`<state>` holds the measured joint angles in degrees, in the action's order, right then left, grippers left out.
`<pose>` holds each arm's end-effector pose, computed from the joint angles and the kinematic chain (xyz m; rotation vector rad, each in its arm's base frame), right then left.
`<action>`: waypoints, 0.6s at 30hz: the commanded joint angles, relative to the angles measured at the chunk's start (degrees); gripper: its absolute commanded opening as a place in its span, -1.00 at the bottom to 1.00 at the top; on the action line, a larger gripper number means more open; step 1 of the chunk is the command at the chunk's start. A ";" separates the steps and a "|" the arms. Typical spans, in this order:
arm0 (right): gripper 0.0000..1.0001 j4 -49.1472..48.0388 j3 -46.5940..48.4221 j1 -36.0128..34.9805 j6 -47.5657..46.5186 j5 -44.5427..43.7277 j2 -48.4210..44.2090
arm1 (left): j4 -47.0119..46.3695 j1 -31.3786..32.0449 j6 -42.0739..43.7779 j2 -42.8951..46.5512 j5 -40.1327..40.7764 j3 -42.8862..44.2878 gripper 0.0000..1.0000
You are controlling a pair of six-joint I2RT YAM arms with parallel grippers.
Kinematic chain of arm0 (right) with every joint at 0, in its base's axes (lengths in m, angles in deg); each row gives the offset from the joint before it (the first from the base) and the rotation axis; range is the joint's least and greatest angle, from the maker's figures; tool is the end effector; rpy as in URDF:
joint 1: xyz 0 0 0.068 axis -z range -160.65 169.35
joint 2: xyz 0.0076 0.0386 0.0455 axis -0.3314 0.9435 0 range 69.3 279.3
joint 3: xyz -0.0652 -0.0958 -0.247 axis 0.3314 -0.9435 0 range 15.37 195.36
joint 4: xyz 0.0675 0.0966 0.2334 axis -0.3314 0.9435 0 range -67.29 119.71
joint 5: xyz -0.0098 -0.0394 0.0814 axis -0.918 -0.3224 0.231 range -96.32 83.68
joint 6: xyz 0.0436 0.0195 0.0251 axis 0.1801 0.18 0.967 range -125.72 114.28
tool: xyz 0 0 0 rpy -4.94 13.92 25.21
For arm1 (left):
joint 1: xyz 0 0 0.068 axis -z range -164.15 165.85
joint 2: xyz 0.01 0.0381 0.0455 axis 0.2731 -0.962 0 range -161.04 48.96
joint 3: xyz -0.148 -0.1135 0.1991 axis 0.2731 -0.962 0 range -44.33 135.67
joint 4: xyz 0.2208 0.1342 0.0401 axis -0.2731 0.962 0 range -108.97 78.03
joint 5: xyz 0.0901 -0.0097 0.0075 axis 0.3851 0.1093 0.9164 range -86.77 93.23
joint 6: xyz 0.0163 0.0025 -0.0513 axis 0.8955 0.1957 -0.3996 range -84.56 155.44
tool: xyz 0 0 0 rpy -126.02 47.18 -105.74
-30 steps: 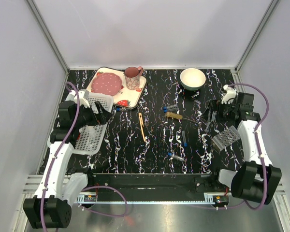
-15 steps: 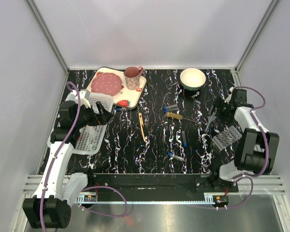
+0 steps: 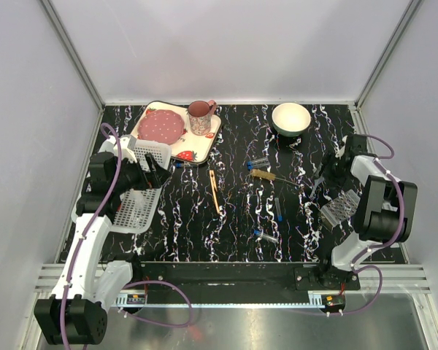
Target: Organize the chemistry lab equipment
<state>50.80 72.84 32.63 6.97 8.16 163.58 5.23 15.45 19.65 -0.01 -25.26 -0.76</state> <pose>0.3113 -0.0643 0.1798 0.5289 2.6320 0.3379 0.1879 -0.0157 0.2974 0.0112 2.0893 -0.6810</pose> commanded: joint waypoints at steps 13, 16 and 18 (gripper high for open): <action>-0.12 -0.06 3.08 -2.38 -1.44 -1.12 5.12 | -3.64 0.23 1.55 1.07 -1.57 0.46 0.98; -0.24 0.11 3.35 -2.47 -1.70 -1.03 5.65 | -3.55 0.14 1.64 1.07 -1.74 0.46 0.98; -0.35 0.12 3.43 -2.47 -1.96 -1.03 5.74 | -3.82 0.14 1.55 1.07 -2.62 0.46 0.98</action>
<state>51.04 73.97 30.58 5.99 7.85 169.09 5.21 15.45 20.41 0.12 -25.41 -0.76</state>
